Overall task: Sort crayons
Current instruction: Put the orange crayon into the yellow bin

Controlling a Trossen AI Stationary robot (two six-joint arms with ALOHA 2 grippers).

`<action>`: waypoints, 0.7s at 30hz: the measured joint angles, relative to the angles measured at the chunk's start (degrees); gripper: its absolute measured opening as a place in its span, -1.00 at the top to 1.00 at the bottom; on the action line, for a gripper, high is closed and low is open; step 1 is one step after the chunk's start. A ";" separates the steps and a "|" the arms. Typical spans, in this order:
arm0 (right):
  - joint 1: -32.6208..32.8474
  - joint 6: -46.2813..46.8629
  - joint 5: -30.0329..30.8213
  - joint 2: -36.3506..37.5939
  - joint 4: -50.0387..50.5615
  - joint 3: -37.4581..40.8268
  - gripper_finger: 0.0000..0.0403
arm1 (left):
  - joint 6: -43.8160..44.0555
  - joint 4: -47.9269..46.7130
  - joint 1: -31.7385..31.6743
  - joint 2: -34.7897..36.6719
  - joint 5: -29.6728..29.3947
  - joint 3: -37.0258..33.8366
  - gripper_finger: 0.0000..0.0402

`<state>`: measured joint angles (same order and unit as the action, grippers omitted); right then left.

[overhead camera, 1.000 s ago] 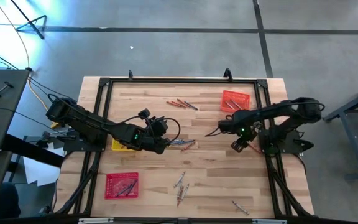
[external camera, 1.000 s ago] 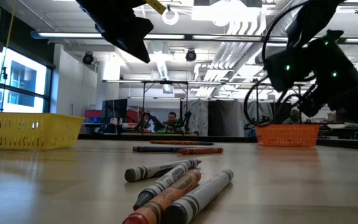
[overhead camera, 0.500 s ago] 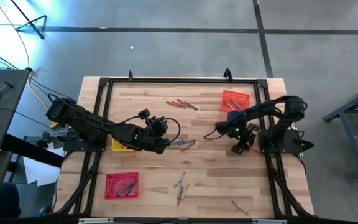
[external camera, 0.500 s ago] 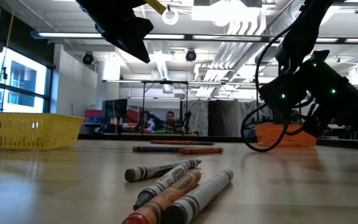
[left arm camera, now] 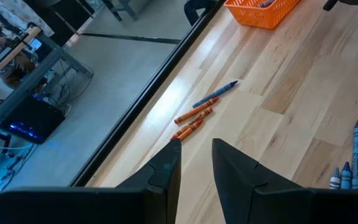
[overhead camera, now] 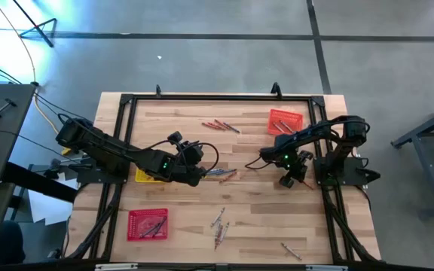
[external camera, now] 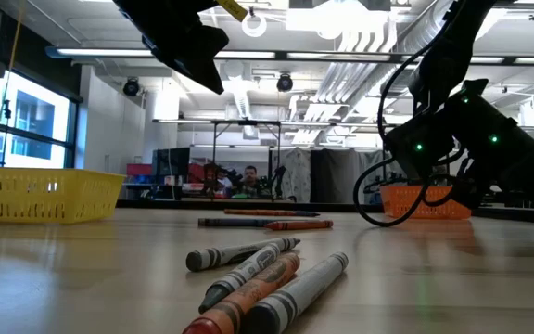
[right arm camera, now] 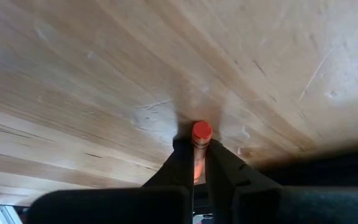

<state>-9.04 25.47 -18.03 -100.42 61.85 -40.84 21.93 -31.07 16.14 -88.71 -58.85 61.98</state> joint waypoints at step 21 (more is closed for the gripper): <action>0.84 4.40 -0.89 10.52 2.96 -7.85 0.98 | 0.04 -0.72 0.00 0.00 0.57 0.00 0.61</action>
<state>-8.19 29.87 -18.92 -89.90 64.81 -48.69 21.98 -31.79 16.14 -88.71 -58.28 61.98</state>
